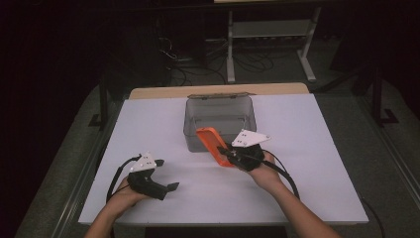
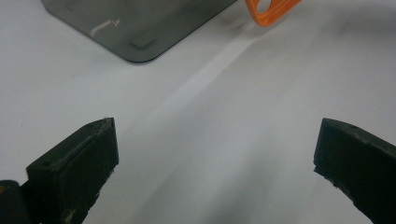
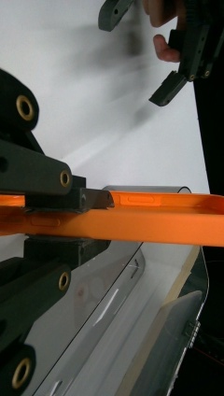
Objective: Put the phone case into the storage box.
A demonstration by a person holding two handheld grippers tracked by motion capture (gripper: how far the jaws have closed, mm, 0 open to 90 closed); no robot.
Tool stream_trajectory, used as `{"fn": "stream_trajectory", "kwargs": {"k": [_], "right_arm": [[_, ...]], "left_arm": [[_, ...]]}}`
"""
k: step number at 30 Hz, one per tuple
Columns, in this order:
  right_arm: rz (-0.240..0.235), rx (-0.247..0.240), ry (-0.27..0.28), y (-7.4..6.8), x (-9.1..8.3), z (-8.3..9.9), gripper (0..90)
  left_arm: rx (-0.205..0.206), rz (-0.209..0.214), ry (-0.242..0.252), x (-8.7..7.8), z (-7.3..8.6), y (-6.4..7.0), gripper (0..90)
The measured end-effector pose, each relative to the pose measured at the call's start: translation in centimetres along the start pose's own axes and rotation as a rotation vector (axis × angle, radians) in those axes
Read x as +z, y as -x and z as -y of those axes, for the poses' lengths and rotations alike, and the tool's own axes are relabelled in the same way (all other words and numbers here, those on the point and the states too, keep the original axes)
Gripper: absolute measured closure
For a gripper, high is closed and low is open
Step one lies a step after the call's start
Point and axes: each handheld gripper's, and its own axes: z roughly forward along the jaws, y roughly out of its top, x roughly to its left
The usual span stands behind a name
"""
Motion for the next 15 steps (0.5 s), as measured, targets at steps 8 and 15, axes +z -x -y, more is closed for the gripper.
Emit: {"fn": "stream_trajectory", "kwargs": {"k": [8, 15], "right_arm": [[-0.03, 0.067, 0.02, 0.62, -0.16, 0.06, 78.7], [-0.045, 0.099, 0.026, 0.93, -0.26, 0.12, 78.7]], "left_arm": [[-0.001, 0.001, -0.001, 0.0, 0.0, 0.0, 0.0], [0.0, 0.007, -0.006, 0.05, 0.01, 0.03, 0.0]]}}
